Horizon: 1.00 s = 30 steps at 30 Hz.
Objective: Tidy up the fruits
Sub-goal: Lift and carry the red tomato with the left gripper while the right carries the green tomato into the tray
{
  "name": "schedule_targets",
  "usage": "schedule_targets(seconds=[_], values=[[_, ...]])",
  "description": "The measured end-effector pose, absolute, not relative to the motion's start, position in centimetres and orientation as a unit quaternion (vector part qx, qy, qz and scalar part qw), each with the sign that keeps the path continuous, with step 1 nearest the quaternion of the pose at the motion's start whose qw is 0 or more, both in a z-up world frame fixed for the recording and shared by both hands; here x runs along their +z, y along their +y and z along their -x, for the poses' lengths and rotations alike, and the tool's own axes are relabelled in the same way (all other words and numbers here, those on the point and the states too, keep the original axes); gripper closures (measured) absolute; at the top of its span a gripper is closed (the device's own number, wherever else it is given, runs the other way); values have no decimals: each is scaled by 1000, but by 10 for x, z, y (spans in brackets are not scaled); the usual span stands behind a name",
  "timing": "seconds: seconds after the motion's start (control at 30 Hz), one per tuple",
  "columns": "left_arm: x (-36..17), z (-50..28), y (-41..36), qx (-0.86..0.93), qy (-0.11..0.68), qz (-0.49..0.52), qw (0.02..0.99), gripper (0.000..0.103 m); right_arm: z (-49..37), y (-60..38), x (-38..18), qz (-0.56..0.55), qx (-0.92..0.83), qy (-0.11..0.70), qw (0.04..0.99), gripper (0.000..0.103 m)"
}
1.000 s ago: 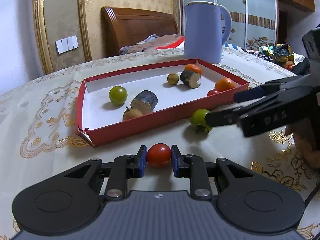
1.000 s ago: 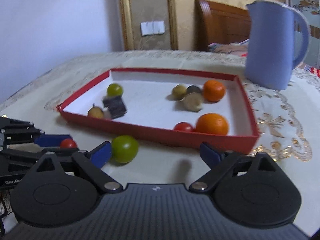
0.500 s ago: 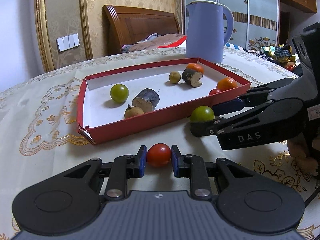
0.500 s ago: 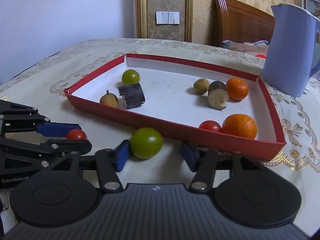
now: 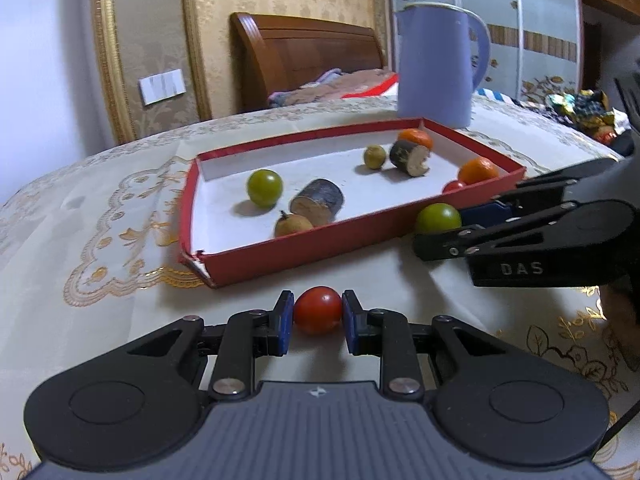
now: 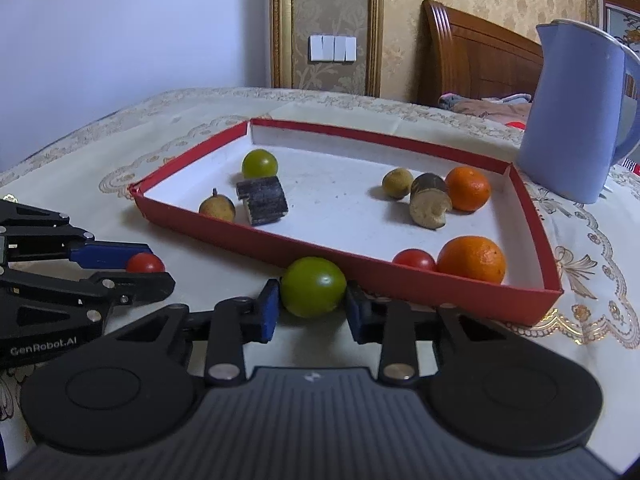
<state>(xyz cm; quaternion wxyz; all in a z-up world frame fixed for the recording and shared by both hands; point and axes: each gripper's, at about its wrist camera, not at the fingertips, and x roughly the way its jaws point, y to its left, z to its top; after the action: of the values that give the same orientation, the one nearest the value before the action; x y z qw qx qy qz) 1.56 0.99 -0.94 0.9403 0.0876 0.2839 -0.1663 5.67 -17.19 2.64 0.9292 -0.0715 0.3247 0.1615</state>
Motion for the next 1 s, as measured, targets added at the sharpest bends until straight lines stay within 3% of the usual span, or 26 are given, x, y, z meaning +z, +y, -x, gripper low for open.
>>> schedule_targets(seconds=[0.4, 1.0], values=[[7, -20, 19, -112, 266, -30, 957, 78, -51, -181, 32, 54, 150, 304, 939, 71], [13, -29, 4, -79, 257, -24, 963, 78, -46, -197, 44, 24, 120, 268, 956, 71]])
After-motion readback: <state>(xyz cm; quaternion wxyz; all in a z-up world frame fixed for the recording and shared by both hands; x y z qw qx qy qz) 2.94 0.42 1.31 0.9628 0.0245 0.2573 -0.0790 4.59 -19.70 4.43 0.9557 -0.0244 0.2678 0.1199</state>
